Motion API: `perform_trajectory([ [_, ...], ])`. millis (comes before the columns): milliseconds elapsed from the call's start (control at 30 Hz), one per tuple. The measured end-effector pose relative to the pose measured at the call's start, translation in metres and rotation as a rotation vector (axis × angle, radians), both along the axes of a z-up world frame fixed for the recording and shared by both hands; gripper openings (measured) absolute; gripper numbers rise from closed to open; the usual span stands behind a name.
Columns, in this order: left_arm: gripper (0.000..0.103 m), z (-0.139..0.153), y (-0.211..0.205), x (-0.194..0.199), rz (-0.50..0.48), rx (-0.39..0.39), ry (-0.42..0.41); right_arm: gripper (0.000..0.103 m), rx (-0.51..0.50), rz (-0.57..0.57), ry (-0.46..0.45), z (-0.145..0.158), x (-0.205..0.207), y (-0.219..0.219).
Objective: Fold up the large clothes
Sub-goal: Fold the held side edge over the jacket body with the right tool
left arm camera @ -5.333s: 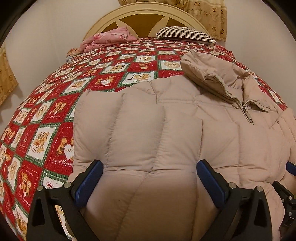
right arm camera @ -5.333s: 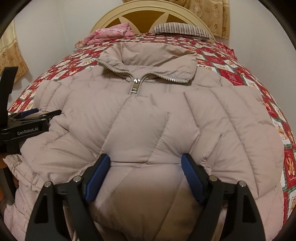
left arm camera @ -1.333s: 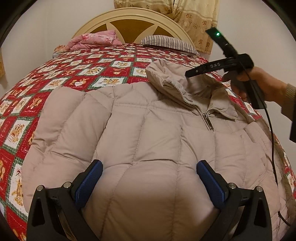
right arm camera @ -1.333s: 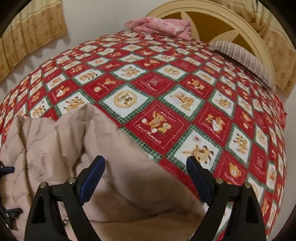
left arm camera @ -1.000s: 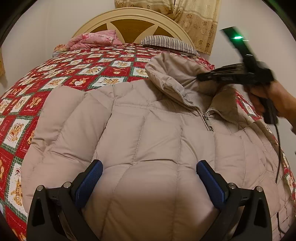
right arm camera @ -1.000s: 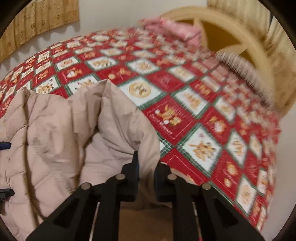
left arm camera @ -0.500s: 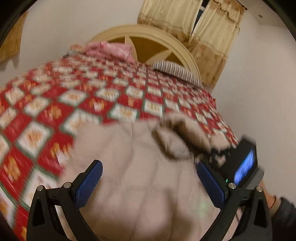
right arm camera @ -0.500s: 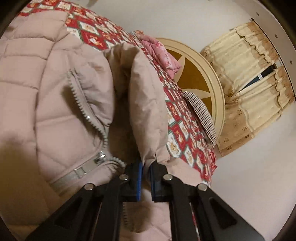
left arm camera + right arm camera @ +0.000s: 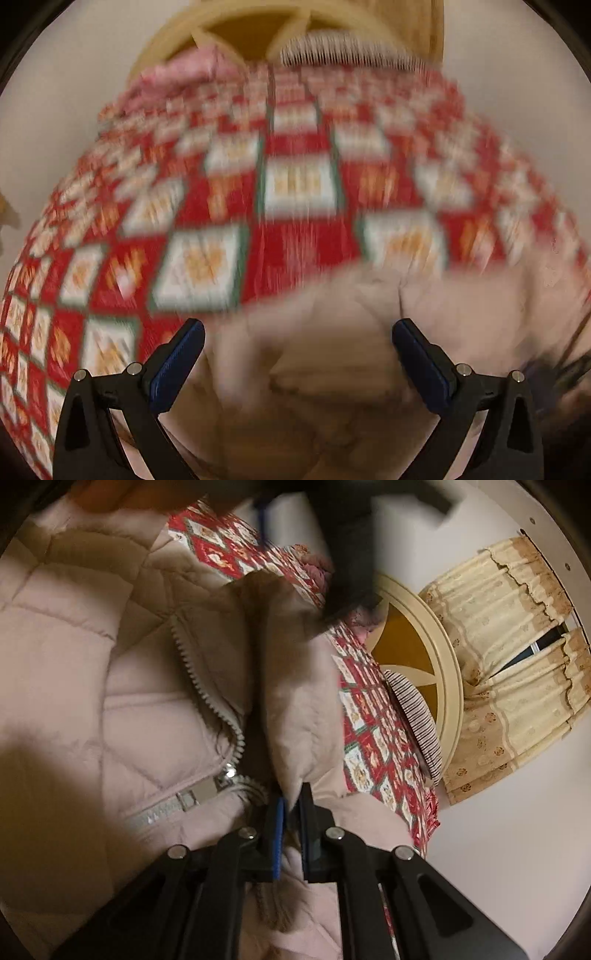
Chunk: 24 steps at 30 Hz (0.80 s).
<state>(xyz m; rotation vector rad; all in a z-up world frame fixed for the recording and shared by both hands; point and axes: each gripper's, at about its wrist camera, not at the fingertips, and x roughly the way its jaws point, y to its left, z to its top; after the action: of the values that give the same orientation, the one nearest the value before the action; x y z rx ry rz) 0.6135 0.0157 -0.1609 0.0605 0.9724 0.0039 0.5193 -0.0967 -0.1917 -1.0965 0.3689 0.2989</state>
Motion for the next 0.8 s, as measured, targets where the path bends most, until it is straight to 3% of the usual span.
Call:
perform_trajectory([
  [33, 0.102, -0.005, 0.003, -0.005, 0.000, -0.028, -0.006, 0.013, 0.023, -0.004, 0.010, 0.010, -0.001, -0.005],
  [100, 0.102, -0.007, 0.010, -0.015, 0.010, -0.058, -0.021, 0.032, 0.136, -0.005, 0.044, 0.033, -0.004, -0.015],
  [133, 0.102, -0.007, 0.013, -0.017, 0.014, -0.072, -0.021, 0.051, 0.254, -0.017, 0.062, 0.055, -0.003, -0.025],
  [167, 0.102, -0.007, 0.014, -0.019, 0.019, -0.079, -0.020, 0.062, 0.338, -0.027, 0.077, 0.069, -0.001, -0.032],
  [300, 0.102, -0.007, 0.009, -0.017, 0.028, -0.065, -0.011, 0.060, 0.717, -0.231, 0.147, 0.122, 0.037, -0.062],
  [367, 0.102, -0.006, 0.008, -0.018, 0.024, -0.059, -0.005, 0.044, 0.805, -0.355, 0.211, 0.121, 0.068, -0.069],
  [500, 0.102, 0.014, 0.013, -0.026, 0.031, -0.100, -0.035, 0.036, 0.794, -0.537, 0.391, 0.061, 0.102, -0.076],
  [600, 0.102, 0.058, 0.015, -0.043, 0.034, -0.201, -0.221, 0.037, 0.814, -0.528, 0.387, 0.039, 0.085, -0.083],
  [633, 0.102, 0.065, 0.010, -0.044, 0.018, -0.204, -0.249, 0.037, 0.814, -0.519, 0.374, 0.037, 0.080, -0.082],
  [700, 0.102, 0.065, -0.006, -0.039, -0.021, -0.159, -0.248, 0.037, 0.799, -0.510, 0.362, 0.037, 0.077, -0.080],
  [767, 0.102, 0.040, -0.021, -0.023, -0.027, -0.017, -0.151, 0.038, 0.783, -0.505, 0.353, 0.036, 0.074, -0.077],
  [800, 0.102, 0.019, -0.021, -0.015, 0.017, 0.081, -0.081, 0.038, 0.785, -0.501, 0.352, 0.035, 0.073, -0.077],
])
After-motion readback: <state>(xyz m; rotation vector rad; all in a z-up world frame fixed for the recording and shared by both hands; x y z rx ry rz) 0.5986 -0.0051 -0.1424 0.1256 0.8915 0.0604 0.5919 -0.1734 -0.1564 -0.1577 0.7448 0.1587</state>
